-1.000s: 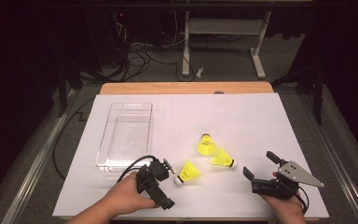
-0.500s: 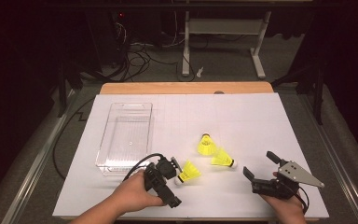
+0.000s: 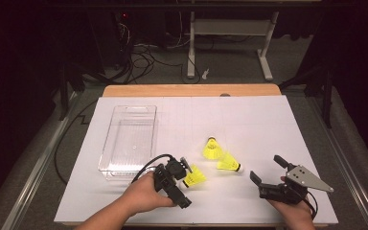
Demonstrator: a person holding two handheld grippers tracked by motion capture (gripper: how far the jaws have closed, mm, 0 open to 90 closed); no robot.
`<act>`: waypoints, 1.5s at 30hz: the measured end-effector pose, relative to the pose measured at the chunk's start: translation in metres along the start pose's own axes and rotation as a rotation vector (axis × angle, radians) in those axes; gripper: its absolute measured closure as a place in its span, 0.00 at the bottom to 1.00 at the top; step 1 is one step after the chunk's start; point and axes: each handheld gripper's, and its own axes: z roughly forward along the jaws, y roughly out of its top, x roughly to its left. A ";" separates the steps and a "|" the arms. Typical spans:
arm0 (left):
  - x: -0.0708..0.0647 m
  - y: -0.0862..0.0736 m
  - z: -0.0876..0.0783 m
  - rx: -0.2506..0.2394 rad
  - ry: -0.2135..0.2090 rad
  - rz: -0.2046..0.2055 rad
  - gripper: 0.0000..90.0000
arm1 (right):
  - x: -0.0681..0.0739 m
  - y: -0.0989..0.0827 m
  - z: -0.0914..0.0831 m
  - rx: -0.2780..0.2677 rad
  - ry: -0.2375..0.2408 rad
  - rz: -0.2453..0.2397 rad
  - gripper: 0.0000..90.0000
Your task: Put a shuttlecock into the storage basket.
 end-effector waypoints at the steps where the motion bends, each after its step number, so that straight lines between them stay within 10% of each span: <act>1: 0.001 0.001 0.001 -0.003 0.000 0.000 0.01 | 0.000 0.000 0.000 0.000 -0.001 0.000 0.00; 13: 0.001 0.008 0.003 -0.010 0.019 -0.005 0.04 | 0.000 0.000 0.000 -0.002 0.002 0.004 0.00; 45: 0.011 0.018 0.012 0.026 0.074 -0.035 0.52 | -0.001 0.001 -0.001 -0.009 0.000 0.004 0.00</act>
